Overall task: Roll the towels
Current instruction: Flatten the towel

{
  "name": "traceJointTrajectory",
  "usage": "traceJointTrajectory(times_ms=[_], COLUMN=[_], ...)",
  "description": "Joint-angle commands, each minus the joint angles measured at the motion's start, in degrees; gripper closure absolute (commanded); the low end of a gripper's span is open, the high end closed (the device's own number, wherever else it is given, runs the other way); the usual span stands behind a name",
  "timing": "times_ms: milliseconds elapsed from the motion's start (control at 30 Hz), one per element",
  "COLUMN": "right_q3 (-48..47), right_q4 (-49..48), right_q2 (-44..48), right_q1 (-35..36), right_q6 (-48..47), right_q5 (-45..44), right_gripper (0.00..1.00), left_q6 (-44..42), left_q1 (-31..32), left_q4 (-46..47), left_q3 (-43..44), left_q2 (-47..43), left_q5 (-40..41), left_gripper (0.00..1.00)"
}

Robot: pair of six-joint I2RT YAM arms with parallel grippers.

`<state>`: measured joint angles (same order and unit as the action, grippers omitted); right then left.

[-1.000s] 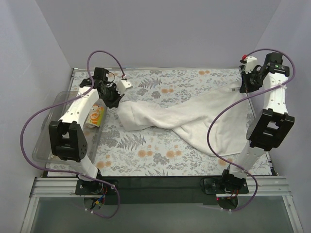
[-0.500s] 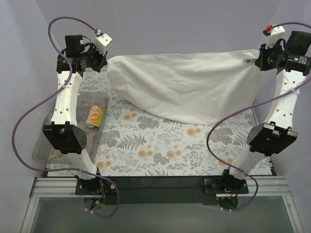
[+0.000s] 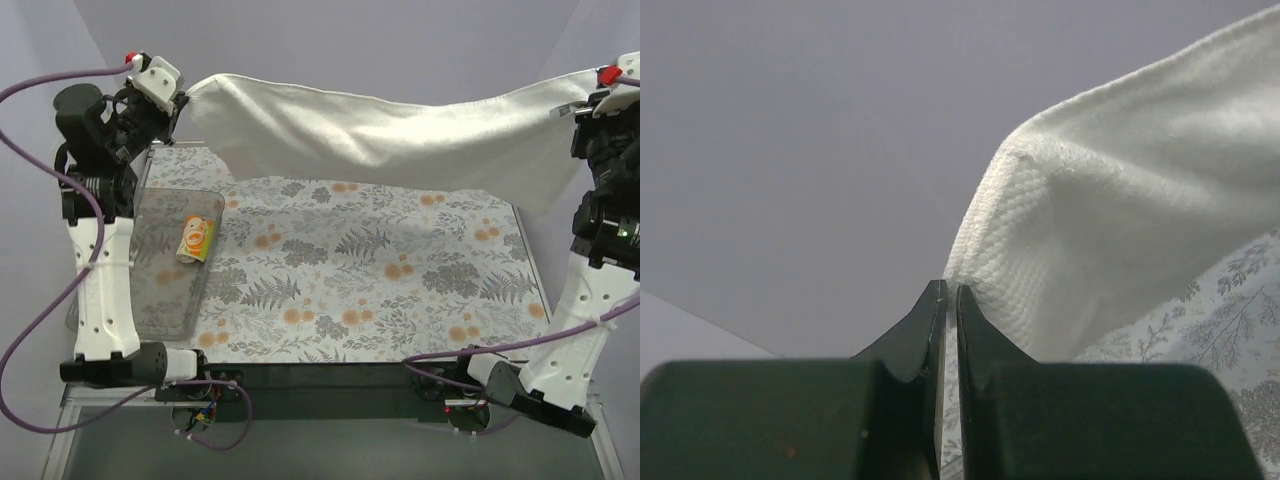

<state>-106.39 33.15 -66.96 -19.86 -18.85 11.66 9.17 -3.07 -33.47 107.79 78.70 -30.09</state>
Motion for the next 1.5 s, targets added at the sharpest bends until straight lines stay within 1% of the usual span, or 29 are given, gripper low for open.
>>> traceJointTrajectory(times_ms=[0, 167, 333, 433, 500, 600, 667, 700, 733, 767, 800, 833, 867, 900, 933, 967, 1000, 1033, 1067, 1167, 1200, 1233, 1267, 1300, 1333, 1367, 1400, 1433, 1467], right_q3=[3.2, 9.4, 16.1, 18.8, 20.5, 23.1, 23.1, 22.5, 19.6, 18.1, 16.4, 13.6, 8.5, 5.6, 3.4, 2.2, 1.4, 1.4, 1.6, 3.6, 5.0, 7.7, 8.6, 9.5, 10.1, 10.8, 11.8, 12.8, 16.3], right_q4=[-7.2, -7.1, -7.0, -8.9, -11.9, -16.3, -19.1, -19.5, -18.5, -17.9, -17.1, -15.3, -11.6, -9.6, -7.6, -5.2, -4.1, -3.1, -0.7, 4.2, 5.1, 6.1, 8.7, 10.5, 13.0, 17.3, 19.7, 22.2, 25.4], right_q2=[3.0, 6.4, 2.3, -2.6, -6.5, -13.3, -19.0, -21.3, -26.4, -29.0, -31.7, -34.4, -39.4, -41.6, -43.2, -44.4, -44.3, -44.0, -42.8, -39.2, -37.9, -36.6, -34.8, -34.1, -33.7, -32.7, -32.1, -31.4, -29.4], right_q1=[-0.4, -0.4, -0.4, -0.4, -0.3, -0.3, 0.2, 0.4, 1.6, 2.2, 2.6, 3.2, 3.3, 3.2, 3.3, 3.2, 3.2, 3.2, 3.1, 3.0, 3.1, 3.0, 3.1, 3.1, 3.0, 2.7, 2.5, 2.2, 1.8], right_q6=[-1.4, -4.2, -5.3, -4.3, -3.7, -3.3, -3.4, -3.5, -4.1, -4.1, -4.4, -4.6, -4.4, -3.8, -3.8, -4.1, -5.1, -5.7, -6.2, -8.8, -10.1, -12.1, -12.6, -13.5, -14.4, -15.6, -16.6, -18.0, -19.6], right_q5=[-6.6, -7.9, -9.0, -6.8, -5.5, -5.4, -4.4, -3.8, -4.1, -4.9, -5.6, -6.8, -8.9, -10.2, -11.3, -11.3, -11.3, -11.3, -11.3, -8.9, -8.1, -7.2, -7.3, -7.2, -6.7, -6.7, -5.7, -4.9, -5.0], right_gripper=[0.99, 0.99, 0.99, 0.99, 0.99, 0.99, 0.99, 0.99, 0.99, 0.93, 0.66, 0.57, 0.47, 0.34, 0.30, 0.29, 0.20, 0.20, 0.19, 0.22, 0.23, 0.24, 0.26, 0.31, 0.34, 0.37, 0.45, 0.48, 0.51], left_q6=[1.4, 0.5, 0.3, 1.2, 2.3, 1.6, 1.2, 1.0, 0.8, 0.5, -1.7, -1.8, -1.8, -1.9, -1.3, -1.2, -1.4, -1.8, -1.6, -3.9, -4.6, -5.6, -8.0, -8.8, -8.9, -10.8, -12.2, -12.8, -13.6], left_q1=[-0.1, -0.1, -0.1, 0.0, 0.3, 2.3, 4.5, 4.7, 5.1, 5.3, 5.4, 5.6, 5.6, 5.8, 5.9, 5.9, 5.9, 5.9, 5.9, 6.2, 6.5, 6.8, 7.5, 8.0, 8.9, 9.3, 9.8, 10.4, 11.2], left_q4=[5.2, 5.4, 3.8, 4.5, 5.8, 9.6, 11.2, 11.7, 12.1, 11.9, 10.4, 5.1, 2.4, -0.4, -6.3, -8.7, -11.2, -11.0, -10.0, -6.4, -6.0, -6.3, -7.2, -9.7, -10.8, -12.0, -13.2, -14.7, -15.6], left_q3=[-4.2, -9.3, -9.2, -10.6, -12.3, -13.7, -12.3, -11.5, -8.9, -6.9, -3.7, 5.6, 10.0, 16.1, 21.2, 29.6, 31.8, 31.9, 26.8, 16.5, 9.8, 7.1, 4.8, 0.3, -1.8, -4.1, -6.3, -10.7, -12.7], left_q2=[-7.0, -10.2, -4.6, -0.7, 3.8, 10.5, 14.7, 19.8, 22.3, 25.6, 32.3, 36.6, 40.1, 43.4, 49.5, 51.4, 52.8, 51.9, 50.0, 41.4, 39.4, 37.3, 34.4, 32.9, 31.7, 29.3, 28.3, 27.2, 26.2], left_q5=[-0.9, -0.9, -1.3, -2.7, -4.0, -2.4, -0.6, 0.7, 1.8, 2.2, 2.7, 3.4, 3.5, 4.2, 6.5, 6.9, 7.0, 7.7, 8.3, 6.6, 6.4, 6.1, 4.7, 4.0, 3.3, 1.7, 1.5, 1.3, 0.7], left_gripper=[1.00, 1.00, 1.00, 1.00, 1.00, 1.00, 1.00, 1.00, 1.00, 1.00, 1.00, 0.96, 0.82, 0.56, 0.50, 0.43, 0.41, 0.39, 0.29, 0.29, 0.31, 0.33, 0.39, 0.43, 0.46, 0.51, 0.53, 0.56, 0.58])
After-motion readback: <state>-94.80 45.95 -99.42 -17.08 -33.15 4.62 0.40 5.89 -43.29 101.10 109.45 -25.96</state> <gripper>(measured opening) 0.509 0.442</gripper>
